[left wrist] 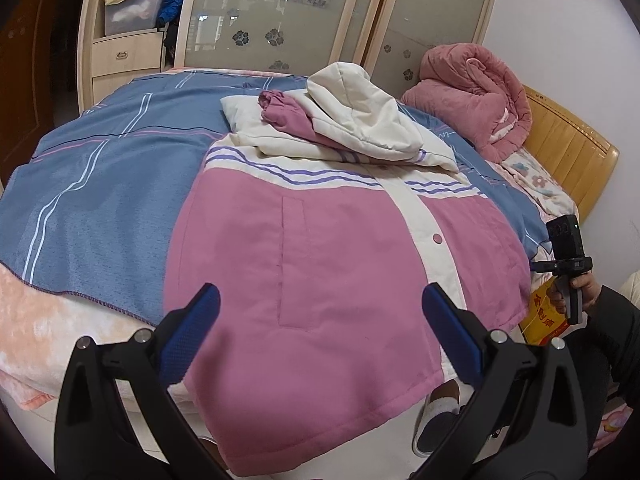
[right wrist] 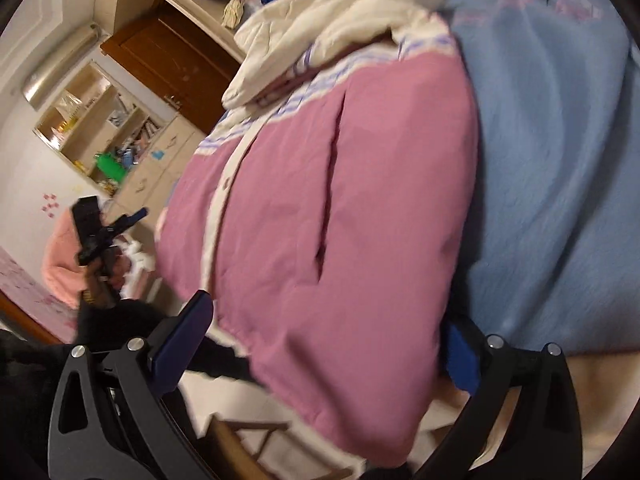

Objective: Fold large clothes
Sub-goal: 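Move the right gripper to the jacket hem and grasp it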

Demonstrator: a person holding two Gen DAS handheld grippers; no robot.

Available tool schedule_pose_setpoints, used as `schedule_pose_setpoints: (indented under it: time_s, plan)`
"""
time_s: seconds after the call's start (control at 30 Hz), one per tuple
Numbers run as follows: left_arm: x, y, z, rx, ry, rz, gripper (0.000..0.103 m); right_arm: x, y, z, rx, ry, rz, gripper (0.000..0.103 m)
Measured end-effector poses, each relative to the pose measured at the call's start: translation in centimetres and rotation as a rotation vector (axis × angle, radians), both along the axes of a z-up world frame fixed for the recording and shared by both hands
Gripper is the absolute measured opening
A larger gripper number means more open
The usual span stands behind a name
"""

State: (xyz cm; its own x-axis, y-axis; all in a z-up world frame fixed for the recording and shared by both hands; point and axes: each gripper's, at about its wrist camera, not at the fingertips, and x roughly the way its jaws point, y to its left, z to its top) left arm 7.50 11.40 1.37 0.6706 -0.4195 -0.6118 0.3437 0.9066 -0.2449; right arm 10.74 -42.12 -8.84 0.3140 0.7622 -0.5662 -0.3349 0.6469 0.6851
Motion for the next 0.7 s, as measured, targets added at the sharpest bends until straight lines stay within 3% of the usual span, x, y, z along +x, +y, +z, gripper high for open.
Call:
schedule_pose_setpoints:
  time_s: [0.03, 0.07, 0.1, 0.13, 0.17, 0.2, 0.33, 0.37, 0.4, 0.47, 0.53, 0.6, 0.7]
  plan:
    - [0.0, 0.1, 0.0, 0.001, 0.002, -0.001, 0.101, 0.0, -0.2, -0.2, 0.027, 0.027, 0.018, 0.100]
    - [0.0, 0.1, -0.1, 0.001, 0.005, -0.002, 0.101, 0.0, -0.3, -0.5, 0.052, 0.063, 0.037, 0.089]
    - [0.0, 0.2, -0.1, 0.000, 0.008, -0.003, 0.101, -0.1, -0.6, -0.7, 0.068, 0.084, 0.044, 0.066]
    - [0.0, 0.4, -0.1, -0.005, 0.011, -0.005, 0.101, -0.1, -1.1, -1.0, 0.087, 0.108, 0.034, 0.052]
    - [0.0, 0.5, 0.0, -0.010, 0.012, -0.006, 0.101, -0.1, -1.5, -1.1, 0.106, 0.123, 0.021, 0.021]
    - [0.0, 0.7, 0.0, -0.014, 0.011, -0.006, 0.101, 0.0, -1.8, -1.2, 0.132, 0.142, 0.018, 0.014]
    - [-0.1, 1.3, 0.2, -0.030, 0.014, -0.005, 0.101, 0.1, -1.0, -2.0, 0.109, 0.195, 0.042, 0.017]
    - [-0.2, 1.5, 0.1, -0.029, 0.018, -0.004, 0.101, 0.2, -0.7, -2.4, 0.118, 0.222, 0.046, 0.026]
    - [-0.1, 1.7, 0.1, -0.024, 0.023, -0.004, 0.101, 0.4, -0.4, -2.8, 0.138, 0.250, 0.048, 0.058]
    - [0.0, 1.8, -0.1, -0.017, 0.041, -0.008, 0.101, 0.2, 0.8, -3.2, 0.137, 0.270, 0.059, 0.098]
    - [0.1, 2.0, -0.5, -0.010, 0.065, -0.017, 0.101, 0.1, 1.9, -2.4, 0.055, 0.212, 0.069, 0.092]
    - [0.0, 2.3, -0.7, -0.011, 0.077, -0.030, 0.101, 0.1, 2.2, -2.0, 0.042, 0.208, 0.074, 0.073]
    - [-0.2, 3.1, -0.7, -0.043, 0.095, -0.077, 0.101, -0.2, 2.0, -0.8, 0.044, 0.179, 0.089, 0.056]
